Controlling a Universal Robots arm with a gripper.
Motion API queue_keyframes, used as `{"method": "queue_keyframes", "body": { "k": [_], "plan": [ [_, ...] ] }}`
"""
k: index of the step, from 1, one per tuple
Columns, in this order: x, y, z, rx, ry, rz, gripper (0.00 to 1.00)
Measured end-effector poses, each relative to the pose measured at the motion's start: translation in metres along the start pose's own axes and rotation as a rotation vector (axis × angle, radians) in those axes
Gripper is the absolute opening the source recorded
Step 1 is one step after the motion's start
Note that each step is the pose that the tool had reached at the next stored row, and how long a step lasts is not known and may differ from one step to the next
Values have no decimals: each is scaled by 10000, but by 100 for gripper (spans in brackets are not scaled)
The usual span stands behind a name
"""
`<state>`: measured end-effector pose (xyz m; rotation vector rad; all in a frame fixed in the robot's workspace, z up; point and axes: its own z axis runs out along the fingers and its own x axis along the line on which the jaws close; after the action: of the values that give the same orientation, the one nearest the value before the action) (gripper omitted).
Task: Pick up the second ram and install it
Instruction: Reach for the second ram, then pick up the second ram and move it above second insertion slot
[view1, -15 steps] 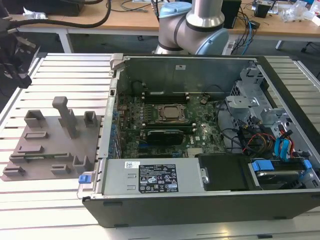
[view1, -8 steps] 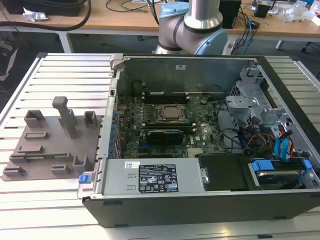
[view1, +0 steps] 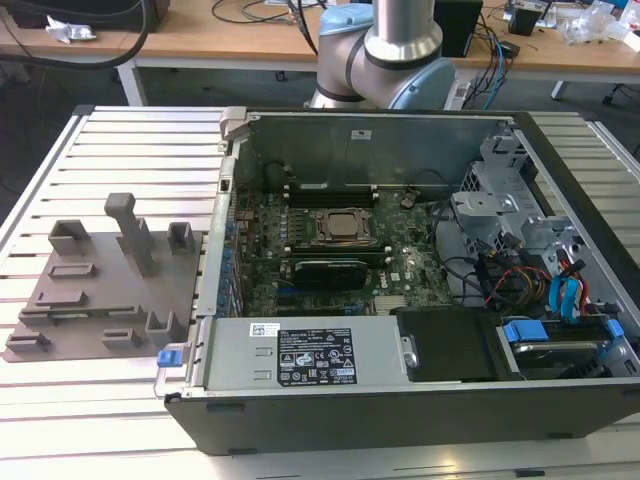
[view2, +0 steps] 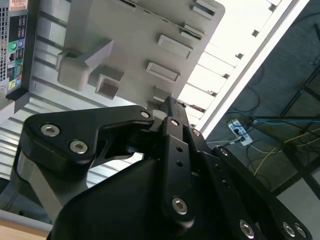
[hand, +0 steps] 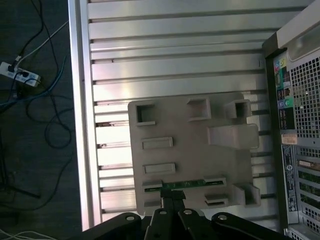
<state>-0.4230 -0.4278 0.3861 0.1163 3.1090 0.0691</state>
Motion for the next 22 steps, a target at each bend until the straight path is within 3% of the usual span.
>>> {"method": "queue_keyframes", "body": {
  "k": [3,7,9,22],
  "plan": [
    [-5,-36,28,0,0,-5,10],
    [-288,-57,69,10,92,-3,10],
    [-428,-141,91,13,152,0,10],
    [-442,-150,95,14,156,-6,10]
  ]
}}
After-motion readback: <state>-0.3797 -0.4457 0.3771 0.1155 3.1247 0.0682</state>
